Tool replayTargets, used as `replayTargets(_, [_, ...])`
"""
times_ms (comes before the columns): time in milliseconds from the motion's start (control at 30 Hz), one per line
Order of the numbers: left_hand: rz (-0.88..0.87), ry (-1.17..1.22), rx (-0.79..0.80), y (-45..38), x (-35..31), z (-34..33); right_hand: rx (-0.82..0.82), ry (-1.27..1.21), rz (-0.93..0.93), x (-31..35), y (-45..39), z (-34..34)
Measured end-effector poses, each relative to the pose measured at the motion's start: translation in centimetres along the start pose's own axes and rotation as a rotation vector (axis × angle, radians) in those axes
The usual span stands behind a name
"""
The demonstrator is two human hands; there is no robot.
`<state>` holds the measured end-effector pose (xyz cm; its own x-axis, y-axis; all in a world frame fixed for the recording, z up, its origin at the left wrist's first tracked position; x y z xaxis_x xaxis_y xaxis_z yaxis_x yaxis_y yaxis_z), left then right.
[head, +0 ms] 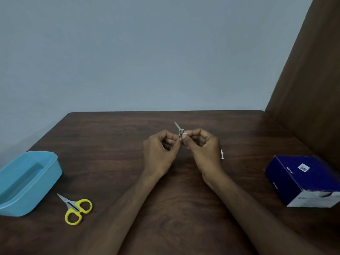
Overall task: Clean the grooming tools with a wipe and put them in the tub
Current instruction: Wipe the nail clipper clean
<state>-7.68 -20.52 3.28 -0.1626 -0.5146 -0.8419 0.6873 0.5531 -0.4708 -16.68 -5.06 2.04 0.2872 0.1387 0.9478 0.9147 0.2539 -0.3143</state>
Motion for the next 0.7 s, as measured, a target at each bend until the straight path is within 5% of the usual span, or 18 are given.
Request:
replayTargets(133, [-0.051,-0.057,-0.029,0.2,-0.6,0.5,0.083,-0.115,-0.109,-1.0,0.1,-1.1])
replayTargets(367, [0.048,0.075,-0.062,-0.2,-0.1,1.1,-0.026,-0.332,-0.324,-2.7,-0.9,0.0])
replayTargets(700, [0.065,0.085,-0.086,-0.6,0.6,1.4,0.113,0.008,-0.125,-0.8,-0.4,-0.7])
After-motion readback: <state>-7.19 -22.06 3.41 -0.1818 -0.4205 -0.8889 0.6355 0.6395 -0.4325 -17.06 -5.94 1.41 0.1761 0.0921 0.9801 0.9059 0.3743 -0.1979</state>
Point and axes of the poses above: each hand's wrist, its own y-axis away from the middle knuckle, its own z-axis out of the back of the hand, x = y × z, the point moved 9 cm from there along -y, towards the middle knuckle
